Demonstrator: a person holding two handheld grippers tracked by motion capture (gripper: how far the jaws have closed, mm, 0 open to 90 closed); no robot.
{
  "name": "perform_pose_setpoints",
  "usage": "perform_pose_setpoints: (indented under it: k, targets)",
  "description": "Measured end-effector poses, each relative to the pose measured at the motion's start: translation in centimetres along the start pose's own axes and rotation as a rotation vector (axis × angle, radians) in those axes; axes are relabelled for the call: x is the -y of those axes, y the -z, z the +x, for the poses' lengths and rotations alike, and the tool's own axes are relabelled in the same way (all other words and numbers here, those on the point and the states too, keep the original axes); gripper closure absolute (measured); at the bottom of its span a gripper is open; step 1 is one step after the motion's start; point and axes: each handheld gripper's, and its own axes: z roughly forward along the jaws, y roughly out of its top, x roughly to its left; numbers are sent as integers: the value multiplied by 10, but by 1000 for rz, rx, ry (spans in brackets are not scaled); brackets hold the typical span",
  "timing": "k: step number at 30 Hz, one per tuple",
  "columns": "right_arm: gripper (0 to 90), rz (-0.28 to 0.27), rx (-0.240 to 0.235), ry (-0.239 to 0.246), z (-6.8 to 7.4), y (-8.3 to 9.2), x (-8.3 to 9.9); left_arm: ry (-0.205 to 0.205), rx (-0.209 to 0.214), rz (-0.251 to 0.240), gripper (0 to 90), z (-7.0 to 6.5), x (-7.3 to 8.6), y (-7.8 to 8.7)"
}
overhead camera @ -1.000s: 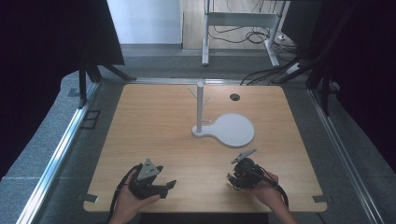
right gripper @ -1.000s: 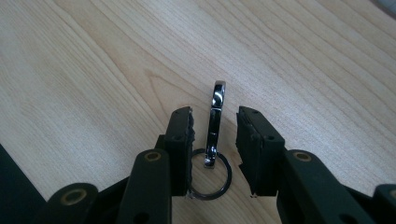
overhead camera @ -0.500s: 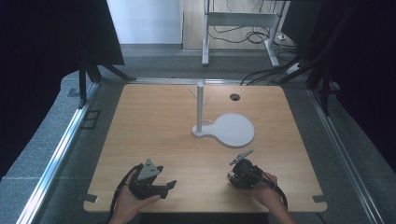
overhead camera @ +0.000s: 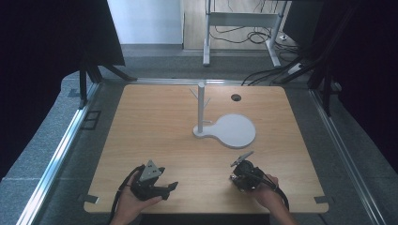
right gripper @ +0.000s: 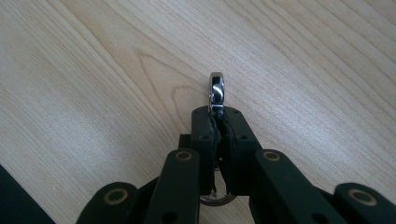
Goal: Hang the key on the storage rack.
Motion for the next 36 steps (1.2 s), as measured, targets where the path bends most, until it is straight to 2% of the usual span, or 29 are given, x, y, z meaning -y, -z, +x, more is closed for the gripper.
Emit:
perform_pose_setpoints:
  k: [6, 9, 16, 27, 28, 30, 36]
  targets:
    - [847, 5, 12, 15, 2, 0, 0, -1, -1, 6, 281, 0, 0, -1]
    - [848, 2, 2, 21, 1, 1, 1, 1, -2, 3, 281, 0, 0, 0]
    - [847, -33, 13, 16, -1, 7, 3, 0, -3, 6, 281, 0, 0, -1]
    - [849, -122, 45, 14, -7, 27, -2, 2, 11, 5, 282, -2, -1, -1]
    - [849, -148, 53, 15, -8, 33, -4, 2, 10, 6, 282, -1, -1, -1]
    - [849, -165, 53, 14, -9, 38, -6, 3, 8, 7, 282, -1, 0, -2]
    - [848, -198, 58, 4, -12, 47, -10, 4, 6, 9, 282, 0, 0, -2]
